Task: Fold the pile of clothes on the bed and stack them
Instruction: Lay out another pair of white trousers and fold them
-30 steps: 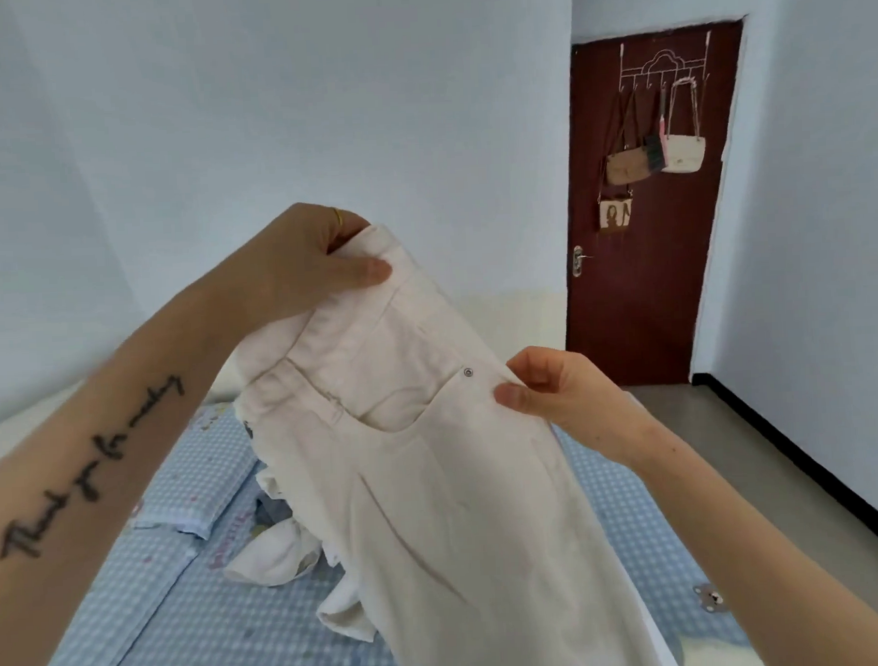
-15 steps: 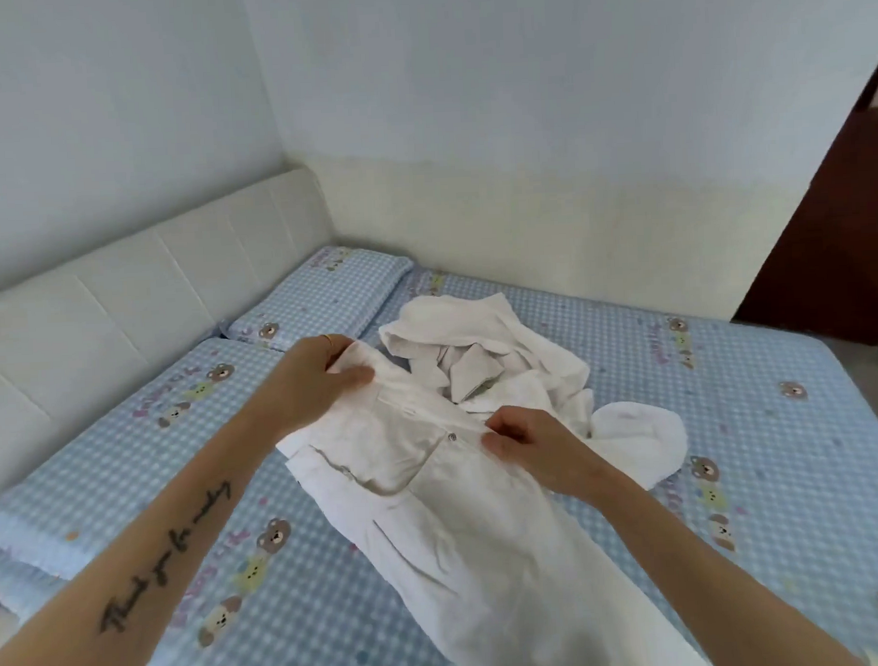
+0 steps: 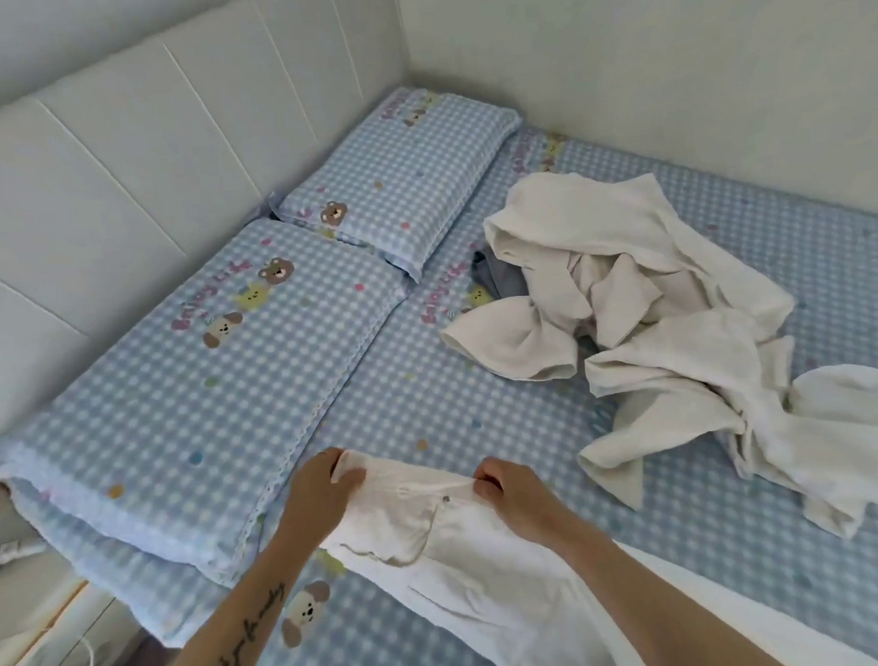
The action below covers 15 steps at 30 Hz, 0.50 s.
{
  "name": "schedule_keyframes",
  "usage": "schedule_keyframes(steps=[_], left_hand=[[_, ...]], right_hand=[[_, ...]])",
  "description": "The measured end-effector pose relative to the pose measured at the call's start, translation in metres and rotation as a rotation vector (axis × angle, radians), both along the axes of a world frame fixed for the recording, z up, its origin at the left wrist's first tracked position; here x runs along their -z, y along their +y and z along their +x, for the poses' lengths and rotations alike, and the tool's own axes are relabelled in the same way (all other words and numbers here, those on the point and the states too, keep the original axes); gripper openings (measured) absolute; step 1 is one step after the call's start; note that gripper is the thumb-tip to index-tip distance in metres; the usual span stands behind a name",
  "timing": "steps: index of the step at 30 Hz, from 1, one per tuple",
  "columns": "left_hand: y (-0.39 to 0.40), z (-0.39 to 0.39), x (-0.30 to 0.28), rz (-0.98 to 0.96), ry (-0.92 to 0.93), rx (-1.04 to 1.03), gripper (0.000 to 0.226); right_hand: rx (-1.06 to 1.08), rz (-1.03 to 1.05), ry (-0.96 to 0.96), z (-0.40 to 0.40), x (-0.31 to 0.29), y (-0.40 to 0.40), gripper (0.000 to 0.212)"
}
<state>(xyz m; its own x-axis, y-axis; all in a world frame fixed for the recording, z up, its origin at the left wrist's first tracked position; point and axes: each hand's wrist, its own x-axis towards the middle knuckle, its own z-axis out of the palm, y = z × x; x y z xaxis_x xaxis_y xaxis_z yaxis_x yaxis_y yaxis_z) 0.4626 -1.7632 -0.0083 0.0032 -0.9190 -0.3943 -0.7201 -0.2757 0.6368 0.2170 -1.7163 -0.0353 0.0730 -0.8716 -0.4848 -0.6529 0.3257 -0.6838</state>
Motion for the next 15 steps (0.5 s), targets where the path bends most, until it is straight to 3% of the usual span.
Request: schedule_keyframes(steps=[3, 8, 12, 15], left_hand=[[-0.032, 0.015, 0.061, 0.054, -0.006, -0.051, 0.009], [-0.087, 0.015, 0.160, 0.022, -0.044, -0.029, 0.023], [-0.111, 0.002, 0.232, 0.097, -0.120, 0.001, 0.005], [-0.118, -0.006, 0.258, 0.159, -0.283, -0.005, 0.028]], right_hand=[[0.001, 0.030, 0.047, 0.021, 0.061, -0.038, 0.018], [0.006, 0.038, 0.226, 0.031, 0.153, -0.087, 0.021], [0.081, 0.077, 0.267, 0.030, 0.206, -0.101, 0.020], [0.129, 0.041, 0.286, 0.023, 0.221, -0.078, 0.020]])
